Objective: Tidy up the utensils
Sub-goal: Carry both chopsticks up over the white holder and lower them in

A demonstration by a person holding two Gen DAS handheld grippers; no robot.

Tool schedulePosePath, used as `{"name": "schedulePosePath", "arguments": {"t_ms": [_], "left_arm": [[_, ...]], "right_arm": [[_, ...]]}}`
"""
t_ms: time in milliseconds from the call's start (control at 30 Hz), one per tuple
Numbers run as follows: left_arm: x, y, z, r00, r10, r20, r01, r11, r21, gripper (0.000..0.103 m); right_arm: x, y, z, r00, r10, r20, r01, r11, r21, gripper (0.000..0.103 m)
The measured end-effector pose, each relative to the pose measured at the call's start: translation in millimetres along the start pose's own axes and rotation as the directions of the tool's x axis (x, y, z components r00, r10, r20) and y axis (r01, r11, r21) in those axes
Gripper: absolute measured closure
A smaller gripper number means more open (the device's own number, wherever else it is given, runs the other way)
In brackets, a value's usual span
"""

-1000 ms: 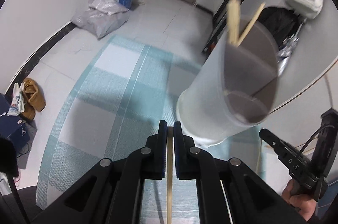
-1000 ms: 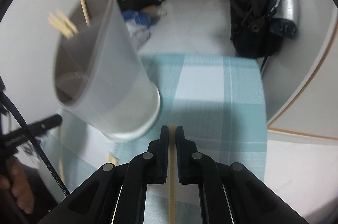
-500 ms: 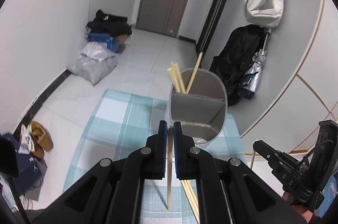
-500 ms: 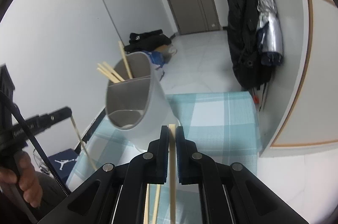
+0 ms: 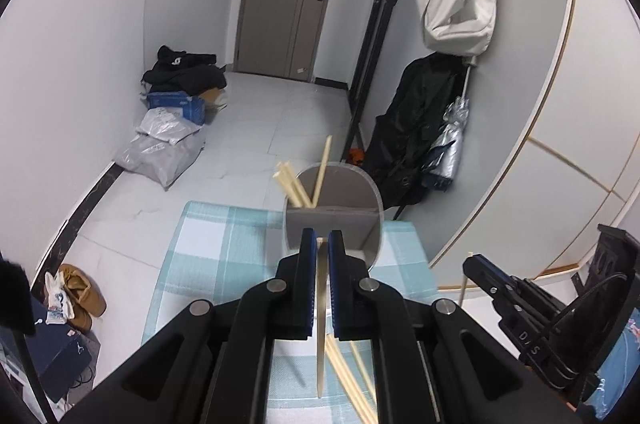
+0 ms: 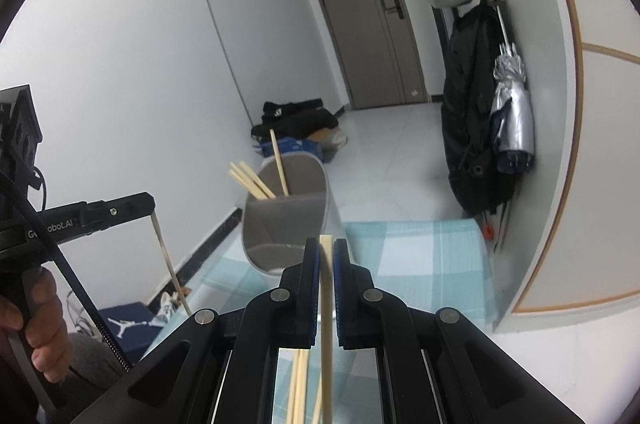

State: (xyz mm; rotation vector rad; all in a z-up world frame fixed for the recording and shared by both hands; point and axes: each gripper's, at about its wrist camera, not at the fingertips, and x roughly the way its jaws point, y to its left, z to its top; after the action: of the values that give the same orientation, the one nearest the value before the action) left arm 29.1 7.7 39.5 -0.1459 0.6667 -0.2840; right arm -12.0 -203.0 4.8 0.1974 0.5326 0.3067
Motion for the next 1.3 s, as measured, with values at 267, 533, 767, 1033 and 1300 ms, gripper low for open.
{"name": "schedulePosePath", "arguments": {"t_ms": [267,533,767,1033,1300], "left_arm": [[-15,-8,46,0.996,-0.050,0.070,0.051,0.999,-0.006,0.100],[-17,-2,94,0.980,-0.049,0.192,0.058,0.998,-0.040,0.100],[9,8,120,0.970,-0.065,0.235,0.078,0.996,-0.046,0.100],[47,23,122,0.963,-0.132,0.236,0.149,0.987,-0.058,0.100],[75,36,110,0.972,-0.160,0.173,0.175,0.981,-0.078,0.100]], "right_arm": [[-15,8,43,0.995,0.038,0.096,-0.038,0.999,-0.004,0.097],[11,22,102,0.989,0.050,0.139,-0.039,0.996,-0.079,0.097],[40,29,146,0.974,0.078,0.212,-0.054,0.992,-0.116,0.097],[83,29,169,0.950,0.091,0.299,-0.042,0.985,-0.167,0.097],[116,31,159,0.945,0.132,0.300,-0.078,0.980,-0.185,0.097]]}}
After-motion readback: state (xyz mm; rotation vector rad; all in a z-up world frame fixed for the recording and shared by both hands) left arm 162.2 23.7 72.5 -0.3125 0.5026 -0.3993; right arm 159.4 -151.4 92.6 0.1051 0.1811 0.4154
